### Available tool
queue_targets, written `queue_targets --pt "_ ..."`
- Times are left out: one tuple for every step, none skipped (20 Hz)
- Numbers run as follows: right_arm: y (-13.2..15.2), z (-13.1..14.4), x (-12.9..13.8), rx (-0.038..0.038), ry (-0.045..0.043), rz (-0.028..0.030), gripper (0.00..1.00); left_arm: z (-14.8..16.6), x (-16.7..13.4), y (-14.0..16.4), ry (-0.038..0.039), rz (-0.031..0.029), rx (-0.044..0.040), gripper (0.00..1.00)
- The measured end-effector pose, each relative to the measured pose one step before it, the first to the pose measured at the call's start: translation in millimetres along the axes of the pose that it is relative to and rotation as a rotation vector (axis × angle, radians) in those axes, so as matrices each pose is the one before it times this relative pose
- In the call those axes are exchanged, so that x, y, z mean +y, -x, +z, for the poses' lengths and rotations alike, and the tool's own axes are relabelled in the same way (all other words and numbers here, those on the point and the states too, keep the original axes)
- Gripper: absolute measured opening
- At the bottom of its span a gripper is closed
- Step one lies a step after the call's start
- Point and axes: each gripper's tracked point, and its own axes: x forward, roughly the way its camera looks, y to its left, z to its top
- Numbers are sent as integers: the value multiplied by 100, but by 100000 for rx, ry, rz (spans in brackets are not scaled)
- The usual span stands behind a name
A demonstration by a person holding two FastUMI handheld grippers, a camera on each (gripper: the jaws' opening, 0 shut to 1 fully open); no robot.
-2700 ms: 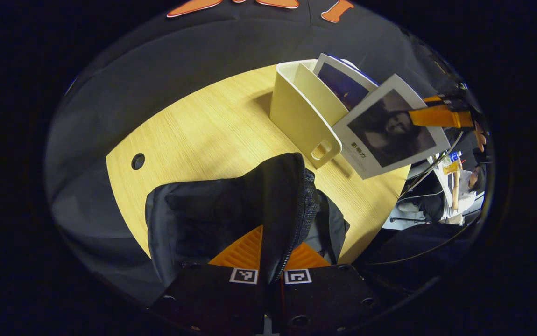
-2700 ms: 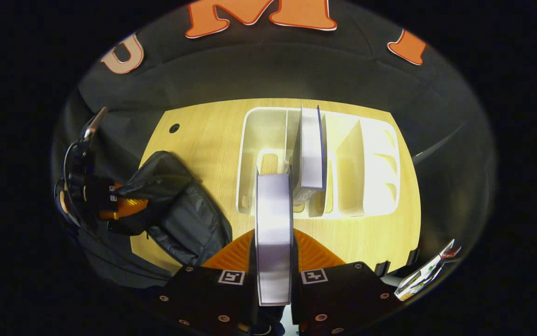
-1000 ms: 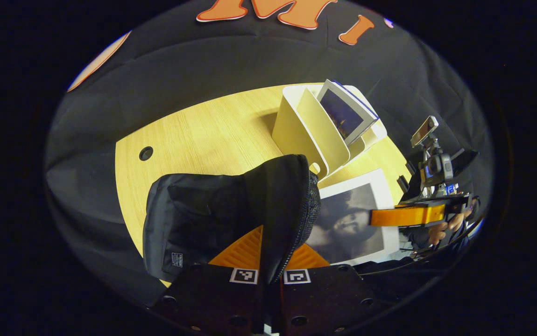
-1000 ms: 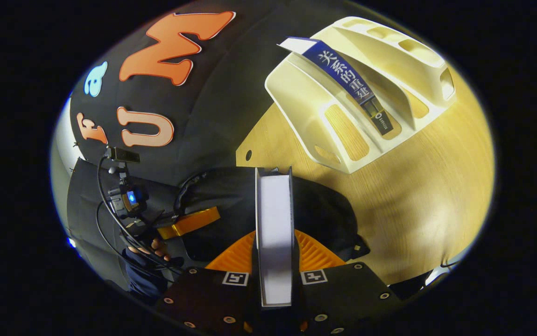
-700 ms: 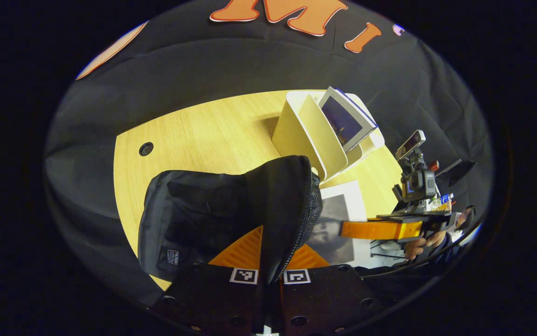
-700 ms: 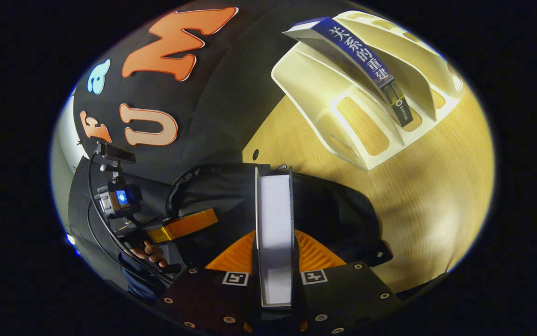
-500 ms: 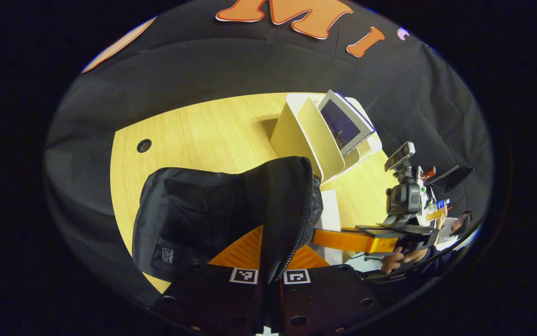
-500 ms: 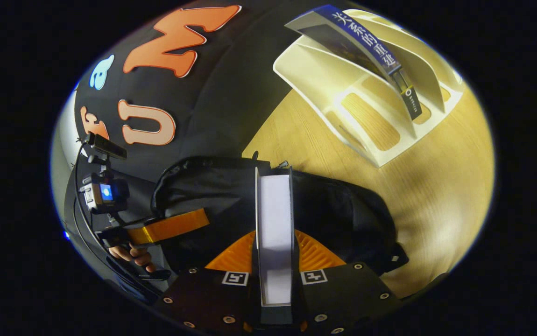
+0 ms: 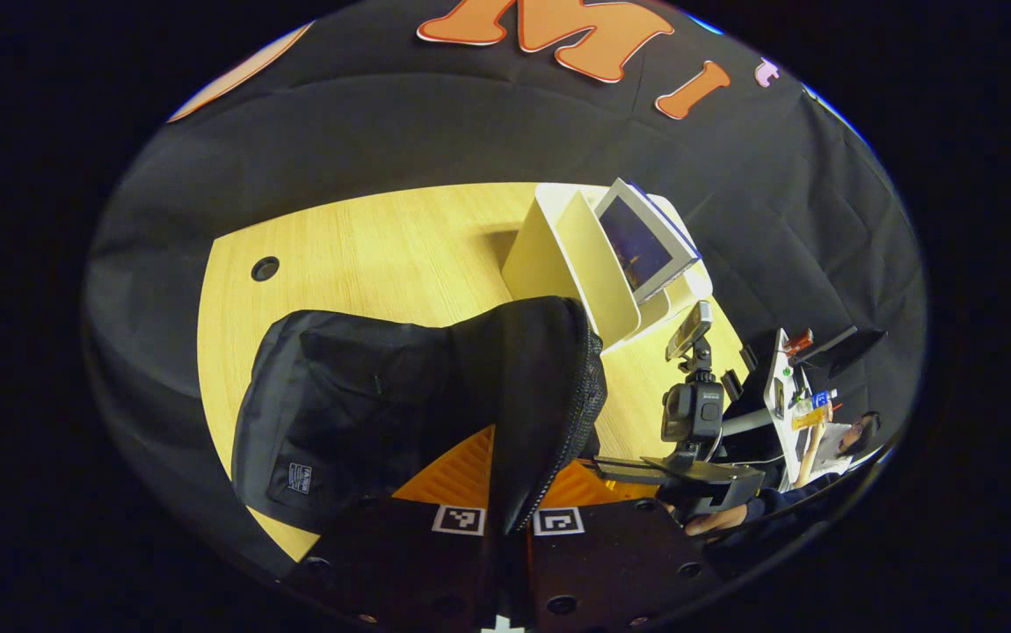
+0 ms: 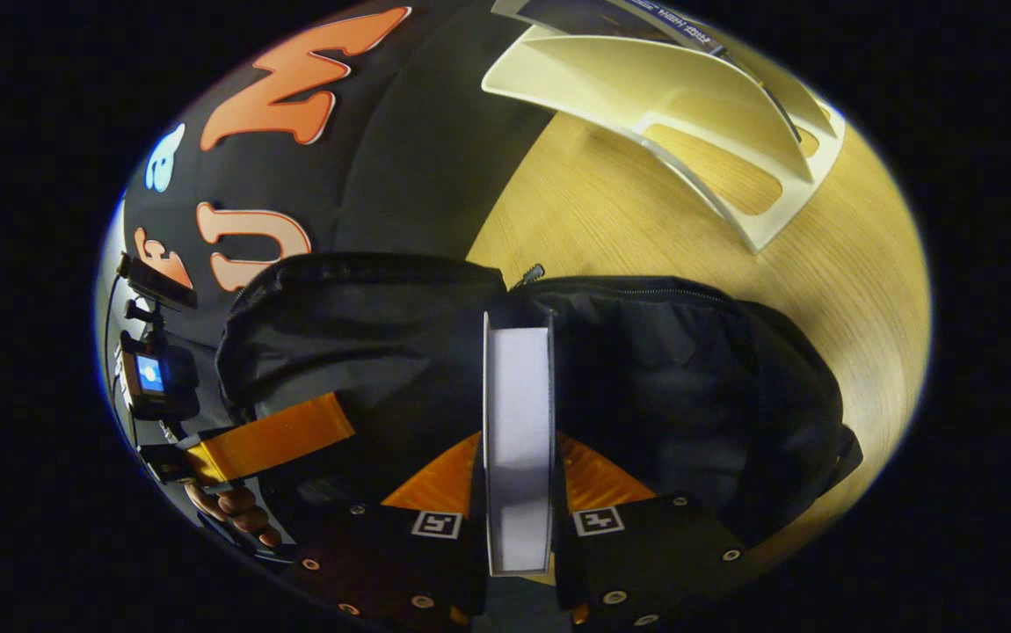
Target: Open the schoolbag, grab two books from the bookshelf and put them into the schoolbag.
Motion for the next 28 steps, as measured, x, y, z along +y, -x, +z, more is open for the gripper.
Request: queue_targets --pt "195 -890 -931 4703 2651 -5071 40 -62 318 -207 518 1054 -53 6" --pt "580 -492 -1267 2462 3905 -5621 27 -89 -15 -326 522 -65 75 6" --pt "277 -137 -873 1084 4503 -3245 36 -73 187 -99 347 1483 -477 6" --pt "586 -8 -1026 1493 3525 -3115 58 -95 -57 -273 1015 451 -297 6" --pt "505 -328 -260 2542 3249 -1298 67 -57 137 -27 1002 1610 -559 6" --pt "1030 110 -587 1239 3102 -863 70 -134 -86 -116 1294 563 -469 6" --pt "669 158 -609 874 2882 -1597 74 -102 0 -38 402 1392 -174 6" --pt "766 87 -656 221 2736 -1792 76 -173 35 -46 992 586 -150 6" --pt "928 236 -955 383 2592 -1793 77 87 -58 31 292 1072 -152 6" --pt "809 138 -690 525 2878 -1890 77 -159 -46 -49 197 1105 -246 4" --pt "693 346 -837 191 3240 -1970 79 -54 -3 130 -245 1027 -202 4" --pt "707 29 -755 1511 2228 -2527 79 -99 -34 15 428 1088 -87 4" --pt "1004 20 -550 1312 1782 -1551 81 -18 -93 -24 64 685 -55 4" --pt "876 475 -377 -141 2129 -1275 83 -49 36 39 576 809 -104 4" --pt "836 368 -531 -72 2884 -1842 89 51 28 15 312 438 -41 4" --pt "715 260 -624 -403 2567 -2338 92 -19 13 10 740 772 -215 4" --pt "681 421 -861 -180 2403 -2205 97 53 -68 16 450 439 60 4" --pt "678 322 -579 57 1615 -1688 98 -19 81 43 316 596 -187 4" --pt "691 358 -779 564 1646 -2013 98 -12 -14 12 261 312 108 4" --pt "872 397 -809 501 1593 -1994 98 -49 -5 17 -63 504 -117 4" --pt "731 539 -862 188 1963 -2097 98 66 -41 -87 585 381 -25 4" --pt "698 259 -1046 1221 1518 -3152 98 -116 -111 37 -14 162 107 4" --pt "669 124 -1189 2140 1118 -3719 98 70 -13 -149 471 256 -113 4" --pt "545 -33 -976 2313 1732 -3783 98 -13 -53 -97 268 59 212 4" --pt "401 353 -686 711 1007 -1606 98 -73 -35 -26 561 205 123 4" --pt "309 353 -409 608 604 -1558 98 -114 1 -65 92 -90 130 3" --pt "290 563 -510 385 885 -809 98 -27 156 -132 602 313 -274 4" --pt "159 515 -467 123 468 -938 99 -93 45 -25 480 143 32 4"
